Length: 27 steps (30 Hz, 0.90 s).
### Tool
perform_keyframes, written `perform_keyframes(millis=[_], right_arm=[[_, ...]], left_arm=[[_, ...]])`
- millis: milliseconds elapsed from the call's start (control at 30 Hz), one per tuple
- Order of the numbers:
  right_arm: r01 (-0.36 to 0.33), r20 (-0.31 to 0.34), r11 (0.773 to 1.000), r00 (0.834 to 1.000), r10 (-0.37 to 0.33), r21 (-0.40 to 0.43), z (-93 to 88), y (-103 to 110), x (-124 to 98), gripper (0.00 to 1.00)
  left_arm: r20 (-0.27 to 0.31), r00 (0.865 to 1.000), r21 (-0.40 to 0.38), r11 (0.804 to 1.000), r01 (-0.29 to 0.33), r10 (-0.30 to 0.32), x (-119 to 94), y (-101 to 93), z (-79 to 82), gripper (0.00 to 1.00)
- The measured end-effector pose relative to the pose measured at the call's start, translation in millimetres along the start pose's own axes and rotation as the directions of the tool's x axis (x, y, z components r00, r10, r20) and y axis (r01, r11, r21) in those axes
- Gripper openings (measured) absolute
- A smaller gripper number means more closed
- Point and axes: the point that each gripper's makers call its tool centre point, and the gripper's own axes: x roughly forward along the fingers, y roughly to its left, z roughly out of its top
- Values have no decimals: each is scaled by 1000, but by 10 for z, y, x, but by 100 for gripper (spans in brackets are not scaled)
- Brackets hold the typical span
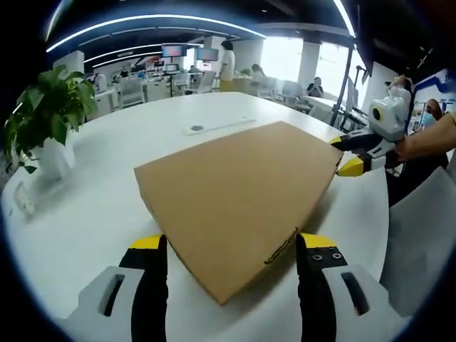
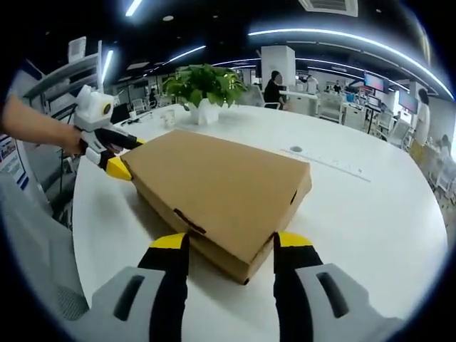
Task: Operate the shoe box by opening the lid, removing the specified soft item, and placing it in the target area until the item is outside and the box remains undamaged.
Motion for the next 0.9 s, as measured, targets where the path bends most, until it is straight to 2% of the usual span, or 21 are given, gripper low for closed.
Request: perform_keyframes(millis=[900], right_arm=[[-2,8,1000,1000,2,17,-104,419,-149,42]], left_arm=[[-18,1000,13,1000,19,-19,-293,-49,-245,74]])
